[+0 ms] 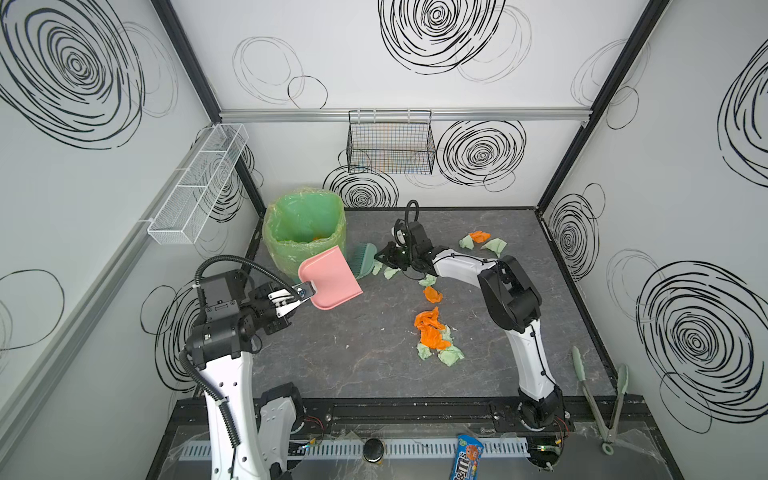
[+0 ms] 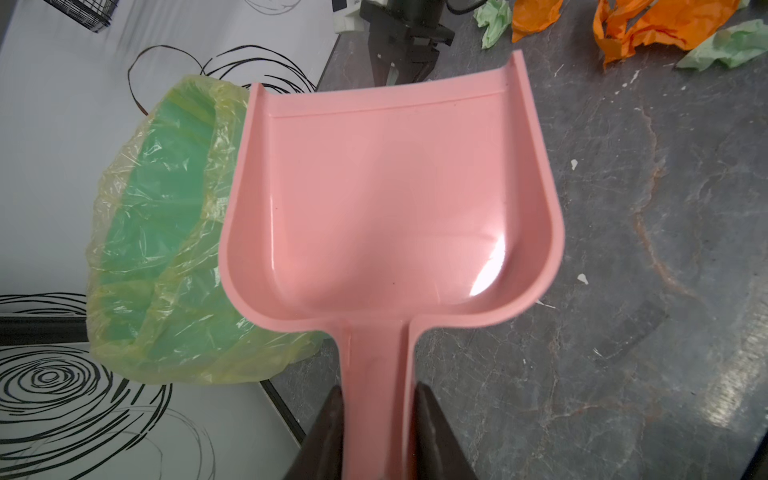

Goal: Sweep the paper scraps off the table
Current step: 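Lower the empty dustpan with the left gripper while the right brush moves to scraps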

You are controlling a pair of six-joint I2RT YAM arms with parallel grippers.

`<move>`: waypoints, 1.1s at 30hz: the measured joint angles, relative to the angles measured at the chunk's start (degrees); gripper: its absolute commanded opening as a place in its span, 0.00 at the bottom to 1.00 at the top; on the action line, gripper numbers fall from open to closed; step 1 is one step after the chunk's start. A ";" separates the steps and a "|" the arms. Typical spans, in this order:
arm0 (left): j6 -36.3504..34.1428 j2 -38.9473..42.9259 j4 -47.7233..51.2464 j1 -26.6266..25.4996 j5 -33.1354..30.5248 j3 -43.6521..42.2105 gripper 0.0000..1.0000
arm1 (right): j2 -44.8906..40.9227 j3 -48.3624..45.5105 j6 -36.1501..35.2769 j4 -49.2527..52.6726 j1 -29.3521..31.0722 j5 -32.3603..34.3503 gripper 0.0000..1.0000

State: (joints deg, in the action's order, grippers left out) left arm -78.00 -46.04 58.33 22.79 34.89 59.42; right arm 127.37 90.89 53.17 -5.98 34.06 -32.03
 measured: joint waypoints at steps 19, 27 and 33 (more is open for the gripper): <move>4.07 -1.51 -3.19 -5.70 0.76 -2.62 0.00 | -29.51 -34.14 -11.30 5.64 -14.91 0.48 0.00; 10.01 -0.87 -6.36 -14.67 -2.99 -4.35 0.00 | -48.57 -38.91 -17.29 17.51 -22.05 -0.17 0.00; 13.14 -0.87 -7.87 -17.79 -4.74 -4.59 0.00 | -58.21 -38.45 -22.51 22.16 -21.59 -9.49 0.00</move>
State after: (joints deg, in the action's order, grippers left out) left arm -64.86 -46.92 50.46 4.99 30.15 54.83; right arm 69.17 52.45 30.65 16.19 12.47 -41.52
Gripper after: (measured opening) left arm 0.271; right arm 0.104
